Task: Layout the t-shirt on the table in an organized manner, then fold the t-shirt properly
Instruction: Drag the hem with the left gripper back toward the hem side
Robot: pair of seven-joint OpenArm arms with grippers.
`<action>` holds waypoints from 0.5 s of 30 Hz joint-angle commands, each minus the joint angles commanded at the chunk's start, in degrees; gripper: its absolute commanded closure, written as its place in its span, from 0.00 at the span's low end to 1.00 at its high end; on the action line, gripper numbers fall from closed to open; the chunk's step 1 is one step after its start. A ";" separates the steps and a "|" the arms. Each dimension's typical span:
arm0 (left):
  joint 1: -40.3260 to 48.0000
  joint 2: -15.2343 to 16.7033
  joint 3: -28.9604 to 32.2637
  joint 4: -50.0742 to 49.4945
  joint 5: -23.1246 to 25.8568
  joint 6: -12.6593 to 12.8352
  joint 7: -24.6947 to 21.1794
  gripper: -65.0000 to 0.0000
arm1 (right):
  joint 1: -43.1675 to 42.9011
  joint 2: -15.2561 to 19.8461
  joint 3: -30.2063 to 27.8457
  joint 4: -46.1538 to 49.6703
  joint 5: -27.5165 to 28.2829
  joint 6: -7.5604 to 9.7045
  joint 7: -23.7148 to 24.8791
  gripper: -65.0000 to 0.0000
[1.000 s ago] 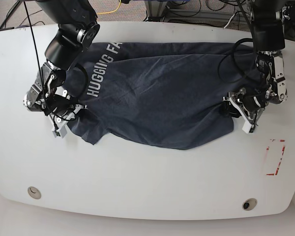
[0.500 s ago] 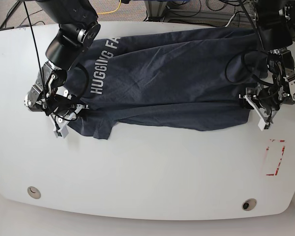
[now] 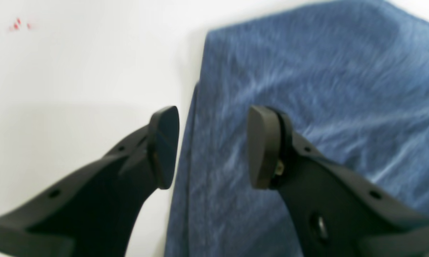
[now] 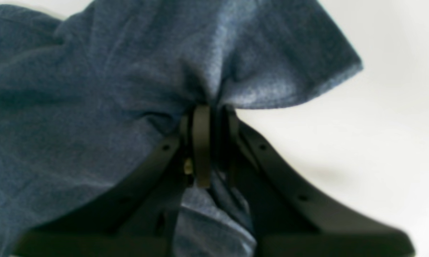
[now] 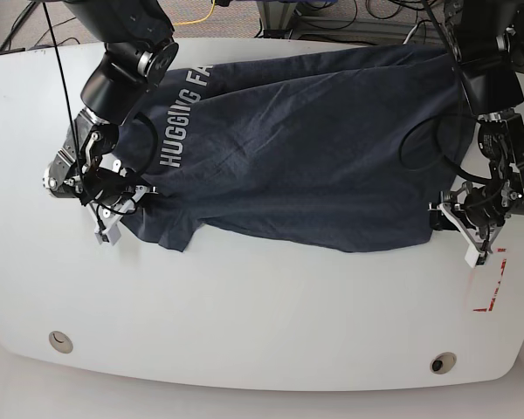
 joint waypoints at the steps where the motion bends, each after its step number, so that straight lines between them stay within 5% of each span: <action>1: -0.18 0.00 0.00 -0.53 0.00 0.09 -0.09 0.55 | 0.00 0.00 0.00 0.00 0.00 0.00 0.00 0.92; 8: -3.16 -0.53 0.26 -10.64 0.09 0.09 -5.45 0.55 | 0.00 0.00 0.00 0.00 0.00 0.00 0.00 0.92; 15: -6.77 -0.97 0.35 -21.01 6.07 -0.09 -10.99 0.55 | 0.00 0.00 0.00 0.00 0.00 0.00 0.00 0.92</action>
